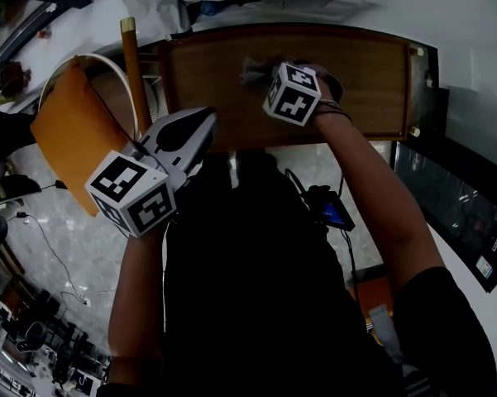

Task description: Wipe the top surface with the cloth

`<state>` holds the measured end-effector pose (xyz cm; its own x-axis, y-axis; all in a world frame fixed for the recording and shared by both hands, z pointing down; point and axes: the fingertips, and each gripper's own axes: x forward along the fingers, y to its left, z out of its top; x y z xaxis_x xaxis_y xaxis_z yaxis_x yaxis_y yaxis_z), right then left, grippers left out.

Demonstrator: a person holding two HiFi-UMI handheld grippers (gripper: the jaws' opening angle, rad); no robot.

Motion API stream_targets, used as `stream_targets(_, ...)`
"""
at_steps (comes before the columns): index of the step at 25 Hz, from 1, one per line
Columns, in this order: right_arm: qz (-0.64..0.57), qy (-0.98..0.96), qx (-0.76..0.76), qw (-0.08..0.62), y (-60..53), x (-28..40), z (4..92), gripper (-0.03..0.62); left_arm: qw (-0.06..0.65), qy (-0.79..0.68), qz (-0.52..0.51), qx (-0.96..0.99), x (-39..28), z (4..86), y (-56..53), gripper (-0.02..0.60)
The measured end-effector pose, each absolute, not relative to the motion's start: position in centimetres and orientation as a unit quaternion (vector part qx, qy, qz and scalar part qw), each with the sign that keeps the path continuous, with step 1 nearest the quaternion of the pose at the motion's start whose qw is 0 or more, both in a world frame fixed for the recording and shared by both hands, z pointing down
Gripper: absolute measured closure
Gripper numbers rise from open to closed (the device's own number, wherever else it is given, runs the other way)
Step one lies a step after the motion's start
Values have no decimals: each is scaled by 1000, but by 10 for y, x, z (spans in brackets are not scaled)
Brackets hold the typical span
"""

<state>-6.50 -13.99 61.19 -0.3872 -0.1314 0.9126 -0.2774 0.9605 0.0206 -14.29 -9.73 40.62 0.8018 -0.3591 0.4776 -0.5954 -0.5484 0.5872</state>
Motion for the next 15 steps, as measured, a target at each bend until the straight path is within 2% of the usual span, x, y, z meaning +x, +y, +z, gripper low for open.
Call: stream_targets(15,143,-838,28,526,-17,-70,619,557,386,-258,157,872,-124,409,-98,569)
